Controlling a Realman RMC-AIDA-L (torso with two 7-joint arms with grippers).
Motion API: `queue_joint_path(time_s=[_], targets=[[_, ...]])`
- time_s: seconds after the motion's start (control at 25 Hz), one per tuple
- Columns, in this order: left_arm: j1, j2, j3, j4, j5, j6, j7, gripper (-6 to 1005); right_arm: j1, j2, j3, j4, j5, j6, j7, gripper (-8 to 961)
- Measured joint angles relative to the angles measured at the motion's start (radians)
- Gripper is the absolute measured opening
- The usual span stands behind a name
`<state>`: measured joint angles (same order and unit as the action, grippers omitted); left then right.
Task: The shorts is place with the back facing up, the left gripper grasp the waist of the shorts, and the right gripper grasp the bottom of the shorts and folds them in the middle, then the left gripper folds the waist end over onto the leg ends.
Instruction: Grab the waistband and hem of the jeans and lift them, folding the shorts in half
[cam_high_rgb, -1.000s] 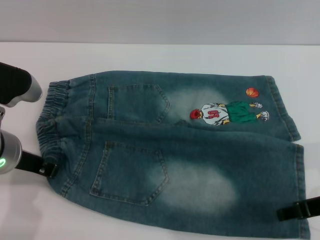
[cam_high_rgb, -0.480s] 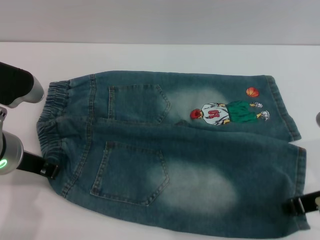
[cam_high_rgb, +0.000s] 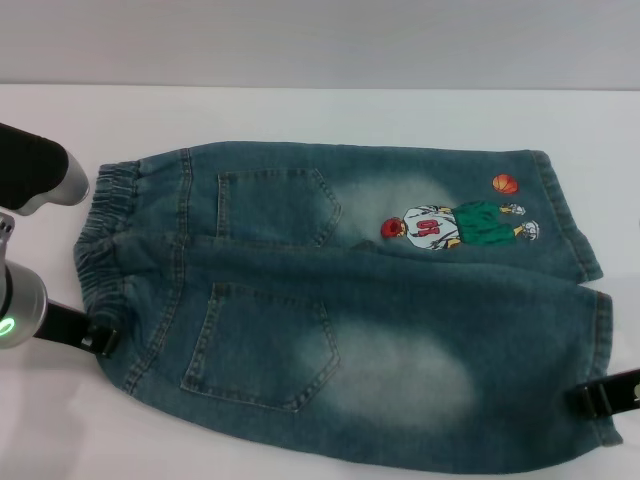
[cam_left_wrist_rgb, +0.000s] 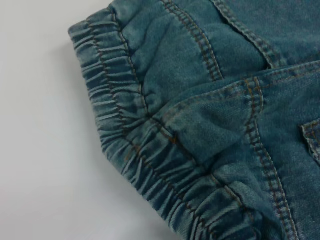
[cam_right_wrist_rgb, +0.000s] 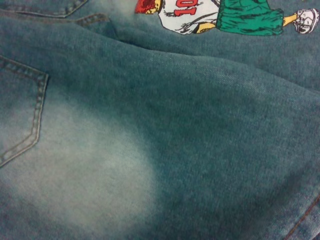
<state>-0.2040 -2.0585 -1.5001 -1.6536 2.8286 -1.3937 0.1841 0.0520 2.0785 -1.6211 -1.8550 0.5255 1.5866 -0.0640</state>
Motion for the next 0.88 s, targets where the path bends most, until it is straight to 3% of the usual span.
queue_joint_path(time_s=[0.32,0.88], targets=[[-0.002,0.0,-0.005,-0.001,0.0,0.01,0.0,222,-0.005,0.001,0.006,-0.051,-0.006,-0.041,-0.019,5],[-0.005,-0.002,-0.034,-0.01,-0.007,0.11,-0.009,221,-0.007,0.001,0.013,-0.099,-0.007,-0.312,-0.089,23]])
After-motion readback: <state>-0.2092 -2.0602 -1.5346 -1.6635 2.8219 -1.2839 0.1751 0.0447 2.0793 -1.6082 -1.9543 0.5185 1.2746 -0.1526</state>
